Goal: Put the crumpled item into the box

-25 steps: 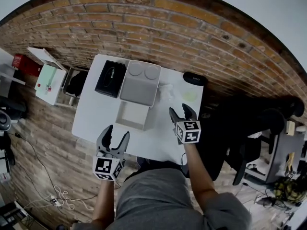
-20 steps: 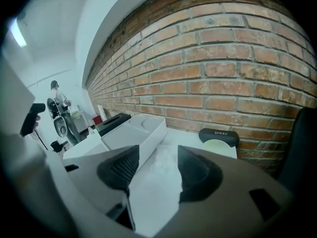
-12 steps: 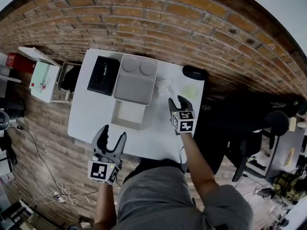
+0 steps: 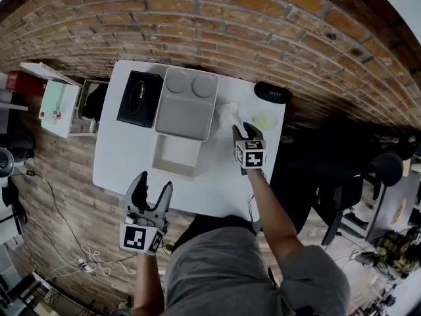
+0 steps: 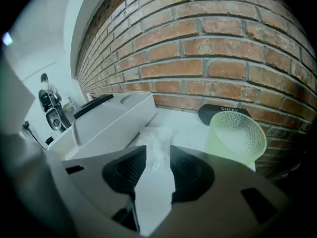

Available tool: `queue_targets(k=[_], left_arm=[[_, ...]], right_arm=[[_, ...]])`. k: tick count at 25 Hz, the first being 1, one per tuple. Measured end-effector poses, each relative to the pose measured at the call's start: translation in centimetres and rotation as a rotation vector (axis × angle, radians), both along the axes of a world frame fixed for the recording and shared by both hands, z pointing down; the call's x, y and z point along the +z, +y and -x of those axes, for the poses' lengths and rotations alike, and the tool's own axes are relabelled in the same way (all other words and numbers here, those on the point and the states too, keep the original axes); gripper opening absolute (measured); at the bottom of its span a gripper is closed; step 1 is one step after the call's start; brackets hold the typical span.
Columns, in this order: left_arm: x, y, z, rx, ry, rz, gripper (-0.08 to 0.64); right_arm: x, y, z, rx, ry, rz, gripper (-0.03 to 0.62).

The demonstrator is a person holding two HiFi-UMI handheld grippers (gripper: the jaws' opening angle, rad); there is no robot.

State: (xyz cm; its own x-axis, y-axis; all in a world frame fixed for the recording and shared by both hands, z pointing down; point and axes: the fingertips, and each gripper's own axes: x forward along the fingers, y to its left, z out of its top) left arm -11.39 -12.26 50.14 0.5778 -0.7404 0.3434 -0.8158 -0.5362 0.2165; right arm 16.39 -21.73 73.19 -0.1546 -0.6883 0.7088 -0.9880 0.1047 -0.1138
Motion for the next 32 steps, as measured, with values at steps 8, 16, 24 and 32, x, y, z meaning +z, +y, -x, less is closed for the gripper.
queue_targets(k=[8, 16, 24, 32], left_arm=[[0.0, -0.6, -0.1, 0.012, -0.037, -0.009, 0.27], [0.0, -0.9, 0.6, -0.004, -0.036, -0.006, 0.271], [0.0, -0.9, 0.6, -0.007, -0.041, 0.001, 0.27], [0.0, -0.2, 0.8, -0.018, -0.051, 0.004, 0.27]], right_arm=[[2.5, -0.2, 0.0, 0.012, -0.004, 0.049, 0.155], [4.6, -0.6, 0.0, 0.013, 0.007, 0.102, 0.147], [5.4, -0.6, 0.4, 0.007, -0.01, 0.131, 0.105], [5.0, -0.5, 0.3, 0.007, -0.026, 0.123, 0.067]])
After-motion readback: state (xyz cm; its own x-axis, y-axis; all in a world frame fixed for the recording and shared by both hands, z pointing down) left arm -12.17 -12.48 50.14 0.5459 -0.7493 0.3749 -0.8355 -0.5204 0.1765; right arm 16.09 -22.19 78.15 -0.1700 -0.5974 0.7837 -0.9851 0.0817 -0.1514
